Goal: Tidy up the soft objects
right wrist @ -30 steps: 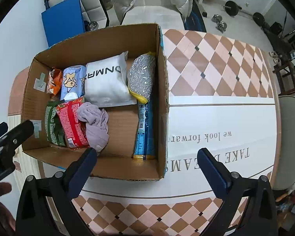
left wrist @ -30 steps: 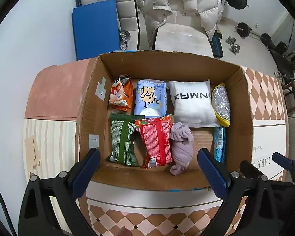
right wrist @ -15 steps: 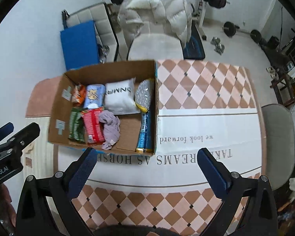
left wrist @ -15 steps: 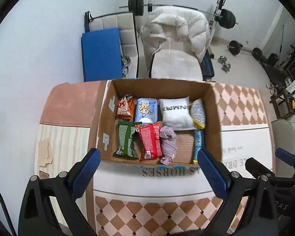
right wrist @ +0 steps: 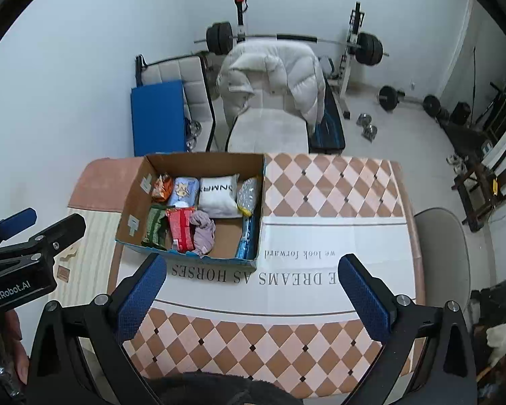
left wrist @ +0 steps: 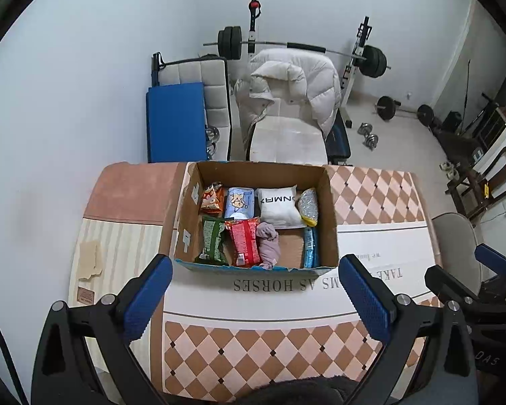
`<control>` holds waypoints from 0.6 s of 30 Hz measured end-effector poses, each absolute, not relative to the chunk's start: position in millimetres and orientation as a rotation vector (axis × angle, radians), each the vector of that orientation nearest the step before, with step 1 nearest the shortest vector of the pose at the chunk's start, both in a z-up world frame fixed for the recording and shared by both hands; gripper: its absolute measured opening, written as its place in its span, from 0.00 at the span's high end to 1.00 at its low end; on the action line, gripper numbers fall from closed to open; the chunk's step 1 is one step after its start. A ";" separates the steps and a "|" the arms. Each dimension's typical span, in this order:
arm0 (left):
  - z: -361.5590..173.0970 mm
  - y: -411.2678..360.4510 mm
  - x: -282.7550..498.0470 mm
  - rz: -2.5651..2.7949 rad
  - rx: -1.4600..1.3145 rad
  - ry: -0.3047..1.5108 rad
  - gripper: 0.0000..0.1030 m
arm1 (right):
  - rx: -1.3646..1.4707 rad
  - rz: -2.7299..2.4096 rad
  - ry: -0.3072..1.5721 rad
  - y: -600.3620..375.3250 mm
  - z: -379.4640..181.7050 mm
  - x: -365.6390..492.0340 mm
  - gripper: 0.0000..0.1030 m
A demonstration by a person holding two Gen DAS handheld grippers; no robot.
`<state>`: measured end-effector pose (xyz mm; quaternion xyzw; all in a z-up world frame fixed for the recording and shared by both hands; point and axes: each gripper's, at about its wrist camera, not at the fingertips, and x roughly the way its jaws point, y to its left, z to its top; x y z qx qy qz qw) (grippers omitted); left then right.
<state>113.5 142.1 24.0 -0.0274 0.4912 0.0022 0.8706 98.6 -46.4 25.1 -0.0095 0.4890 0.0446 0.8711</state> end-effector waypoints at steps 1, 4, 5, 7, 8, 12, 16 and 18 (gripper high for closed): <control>28.5 141.3 109.3 0.002 -0.059 1.020 0.02 | -0.024 0.094 1.010 -46.6 31.5 93.8 0.00; 38.1 140.0 100.6 0.007 -0.053 1.001 0.02 | -0.027 0.099 0.988 -48.7 44.8 82.2 0.00; 40.8 140.1 98.2 0.009 -0.053 0.996 0.02 | -0.029 0.098 0.984 -49.3 47.8 79.3 0.00; 44.5 140.8 94.7 0.010 -0.059 0.988 0.02 | -0.030 0.094 0.974 -51.4 53.6 74.0 0.00; 45.2 140.9 92.6 0.010 -0.060 0.986 0.02 | -0.030 0.093 0.970 -52.2 55.2 72.4 0.00; 45.5 141.5 89.7 0.015 -0.062 0.984 0.02 | -0.035 0.092 0.962 -51.9 58.6 69.9 0.00; 43.3 143.4 87.1 0.027 -0.063 0.980 0.02 | -0.040 0.085 0.957 -51.2 56.9 73.0 0.00; 41.5 143.8 89.4 0.032 -0.049 0.978 0.02 | -0.043 0.084 0.957 -50.1 54.4 75.2 0.00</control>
